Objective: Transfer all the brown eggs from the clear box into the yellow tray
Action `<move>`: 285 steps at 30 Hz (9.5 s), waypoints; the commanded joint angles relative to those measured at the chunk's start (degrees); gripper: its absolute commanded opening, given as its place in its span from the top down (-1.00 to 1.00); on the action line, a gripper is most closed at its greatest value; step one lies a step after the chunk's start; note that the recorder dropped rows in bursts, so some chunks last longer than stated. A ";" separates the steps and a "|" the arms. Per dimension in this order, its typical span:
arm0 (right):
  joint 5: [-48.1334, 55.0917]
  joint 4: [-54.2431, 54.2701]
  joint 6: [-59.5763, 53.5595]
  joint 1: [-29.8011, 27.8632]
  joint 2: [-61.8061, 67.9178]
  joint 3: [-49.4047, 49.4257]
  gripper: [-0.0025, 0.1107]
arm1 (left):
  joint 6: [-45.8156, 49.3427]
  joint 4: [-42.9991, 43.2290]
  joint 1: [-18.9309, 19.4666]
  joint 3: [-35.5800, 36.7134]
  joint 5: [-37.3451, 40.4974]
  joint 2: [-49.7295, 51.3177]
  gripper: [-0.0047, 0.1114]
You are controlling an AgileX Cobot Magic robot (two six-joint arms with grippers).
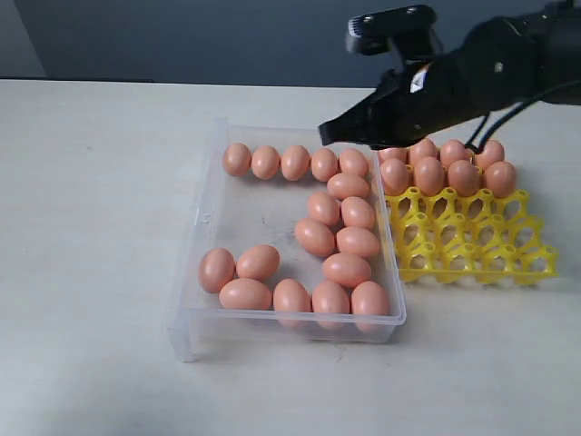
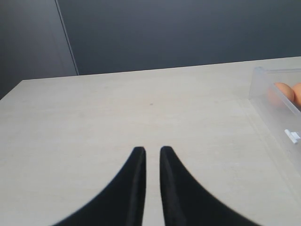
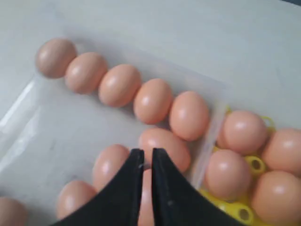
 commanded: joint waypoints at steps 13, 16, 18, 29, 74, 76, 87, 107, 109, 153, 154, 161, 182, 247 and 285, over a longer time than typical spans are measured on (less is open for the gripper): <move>21.10 5.17 -9.93 6.46 17.69 -14.07 -0.02 | -0.05 -0.13 -0.03 0.29 -0.71 0.05 0.71; 20.58 5.17 -9.93 6.46 20.00 -14.40 -0.02 | -0.05 -0.13 -0.03 0.29 -0.71 0.05 0.71; 20.32 5.13 -9.93 6.46 21.08 -14.40 -0.02 | -0.05 -0.13 -0.03 0.29 -0.71 0.05 0.71; 16.52 5.59 -9.12 6.46 20.27 -14.40 0.91 | -0.05 -0.13 -0.03 0.29 -0.71 0.05 0.71; -49.61 18.49 0.55 -1.00 1.97 30.69 0.18 | -0.05 -0.13 -0.03 0.29 -0.71 0.05 0.71; -49.61 17.81 0.55 -1.00 1.97 30.69 0.09 | -0.05 -0.13 -0.03 0.29 -0.71 0.05 0.71; -50.87 16.44 0.55 -1.00 1.56 30.69 -0.08 | -0.05 -0.13 -0.03 0.29 -0.71 0.05 0.71; -13.54 10.79 -3.47 0.23 -6.78 15.52 0.89 | -0.05 -0.13 -0.03 0.29 -0.71 0.05 0.71; -6.98 7.96 -3.93 1.28 -6.78 12.72 0.68 | -0.05 -0.13 -0.03 0.29 -0.71 0.05 0.71; 7.83 49.29 -14.96 7.45 17.96 -3.28 0.49 | -0.05 -0.13 -0.03 0.29 -0.71 0.05 0.71; 8.22 49.13 -14.96 7.45 17.96 -3.42 0.65 | -0.05 -0.13 -0.03 0.29 -0.71 0.05 0.71; 10.23 43.86 -16.14 7.45 17.96 -3.52 0.73 | -0.05 -0.13 -0.03 0.29 -0.71 0.05 0.71; 4.59 40.29 -16.40 7.45 17.42 -3.52 0.97 | -0.05 -0.13 -0.03 0.29 -0.71 0.05 0.71; -57.42 43.44 -13.98 2.68 0.85 31.40 0.97 | -0.05 -0.13 -0.03 0.29 -0.71 0.05 0.71; -56.54 40.33 -16.45 0.63 0.85 31.26 -0.02 | -0.05 -0.13 -0.03 0.29 -0.71 0.05 0.71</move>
